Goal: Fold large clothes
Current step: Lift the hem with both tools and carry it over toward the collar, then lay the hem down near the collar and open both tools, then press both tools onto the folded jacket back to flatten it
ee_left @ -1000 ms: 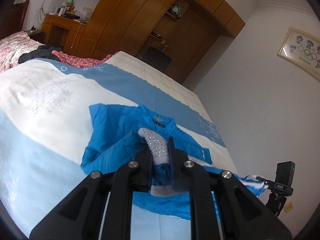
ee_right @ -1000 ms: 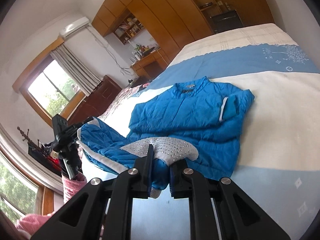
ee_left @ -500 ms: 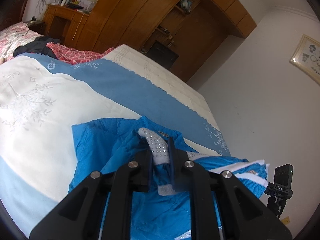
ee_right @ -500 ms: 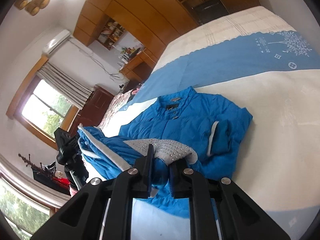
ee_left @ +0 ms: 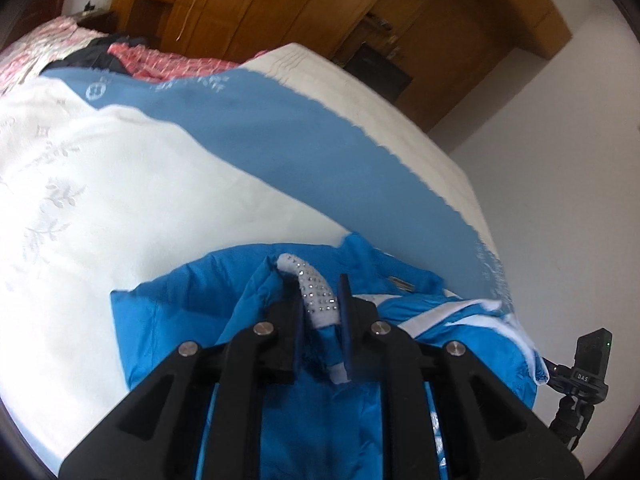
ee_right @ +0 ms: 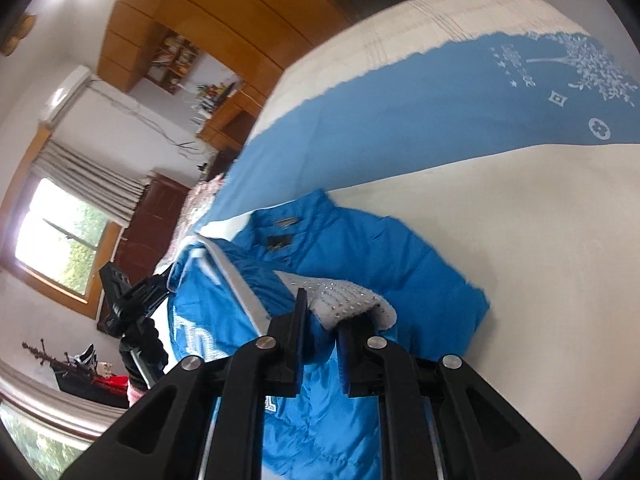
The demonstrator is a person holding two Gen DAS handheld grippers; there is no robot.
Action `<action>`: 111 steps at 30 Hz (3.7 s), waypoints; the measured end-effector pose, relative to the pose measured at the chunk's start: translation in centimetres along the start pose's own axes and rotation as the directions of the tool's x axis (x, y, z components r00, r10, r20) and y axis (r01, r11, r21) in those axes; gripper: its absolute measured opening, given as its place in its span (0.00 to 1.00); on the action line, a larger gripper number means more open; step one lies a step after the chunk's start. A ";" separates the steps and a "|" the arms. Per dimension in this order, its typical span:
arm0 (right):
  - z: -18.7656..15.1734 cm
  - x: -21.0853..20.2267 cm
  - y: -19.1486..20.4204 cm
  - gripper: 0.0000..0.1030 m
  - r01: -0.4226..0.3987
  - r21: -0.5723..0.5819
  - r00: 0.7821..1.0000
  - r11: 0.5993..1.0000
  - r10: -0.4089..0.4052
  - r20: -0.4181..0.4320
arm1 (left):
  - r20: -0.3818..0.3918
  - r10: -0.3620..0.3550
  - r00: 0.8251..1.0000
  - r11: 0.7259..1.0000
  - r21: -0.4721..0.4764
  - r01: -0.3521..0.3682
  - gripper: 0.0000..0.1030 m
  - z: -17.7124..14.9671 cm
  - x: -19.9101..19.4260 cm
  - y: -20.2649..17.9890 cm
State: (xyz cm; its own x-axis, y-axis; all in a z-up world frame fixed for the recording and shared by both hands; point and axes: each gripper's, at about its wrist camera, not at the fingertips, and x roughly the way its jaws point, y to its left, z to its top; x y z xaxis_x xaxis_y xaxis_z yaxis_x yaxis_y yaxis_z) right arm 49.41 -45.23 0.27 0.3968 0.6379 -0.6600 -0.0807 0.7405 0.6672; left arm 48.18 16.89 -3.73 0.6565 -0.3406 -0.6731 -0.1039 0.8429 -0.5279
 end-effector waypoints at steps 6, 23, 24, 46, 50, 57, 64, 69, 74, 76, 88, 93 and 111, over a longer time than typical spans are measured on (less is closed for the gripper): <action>1.6 3.6 -3.0 0.13 -0.009 0.070 0.999 0.998 0.012 -0.044 | -0.058 0.010 0.998 0.998 -0.061 -0.014 0.16 0.5 3.4 2.1; -2.8 -2.6 -1.1 0.63 -0.005 -0.074 1.000 0.997 0.007 0.030 | -0.071 -0.040 0.997 0.999 0.032 0.042 0.42 -2.4 -5.1 3.1; -3.4 -2.5 -1.0 0.63 0.016 -0.082 1.000 0.997 -0.014 0.025 | -0.066 -0.003 0.998 0.999 0.053 0.006 0.43 -3.3 -5.5 3.3; -7.0 2.7 -2.7 0.11 0.234 -0.061 0.972 0.970 -0.232 0.043 | 0.015 0.284 0.959 0.924 0.261 -0.278 0.27 -7.8 -2.0 2.9; -7.8 3.4 -3.0 0.11 0.255 -0.073 0.965 0.964 -0.249 0.084 | 0.042 0.279 0.959 0.927 0.249 -0.281 0.27 -7.8 -1.5 3.3; -8.5 2.0 -3.0 0.15 0.239 0.012 0.964 0.971 -0.238 0.115 | 0.062 0.338 0.939 0.912 0.226 -0.344 0.27 -8.1 -1.9 2.2; -11.3 -3.3 0.6 0.18 0.302 -0.026 0.917 0.953 -0.283 0.283 | 0.161 0.337 0.928 0.906 0.214 -0.366 0.25 -9.6 -7.0 -0.7; -13.0 -1.2 6.5 0.16 0.308 -0.159 0.918 0.938 -0.250 0.307 | 0.174 0.246 0.954 0.914 0.285 -0.288 0.25 -12.0 -7.8 -5.6; -14.3 2.6 9.6 0.12 0.326 -0.195 0.916 0.925 -0.257 0.309 | 0.136 0.189 0.972 0.902 0.368 -0.227 0.26 -13.9 -5.6 -9.4; -14.4 3.9 9.9 0.12 0.323 -0.204 0.919 0.924 -0.255 0.302 | 0.119 0.185 0.975 0.901 0.375 -0.217 0.26 -14.3 -4.4 -9.7; -15.6 7.5 8.8 0.08 0.392 -0.223 0.898 0.893 -0.318 0.303 | 0.077 0.195 0.978 0.882 0.423 -0.209 0.26 -16.1 -0.4 -8.5; -16.4 8.8 8.6 0.08 0.437 -0.259 0.881 0.861 -0.352 0.317 | 0.083 0.190 0.978 0.868 0.452 -0.206 0.26 -16.9 0.2 -7.7; -16.9 9.8 8.4 0.08 0.454 -0.272 0.873 0.849 -0.363 0.326 | 0.101 0.199 0.975 0.858 0.463 -0.223 0.26 -18.0 1.1 -7.4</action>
State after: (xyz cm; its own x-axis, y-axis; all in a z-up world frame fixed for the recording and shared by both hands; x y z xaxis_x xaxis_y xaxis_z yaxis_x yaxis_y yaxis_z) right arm 37.18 -29.19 -6.38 0.6735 0.2195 -0.7059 -0.1368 0.9754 0.1729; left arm 36.25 2.83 -9.89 0.6946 -0.1226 -0.7089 0.1103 0.9919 -0.0634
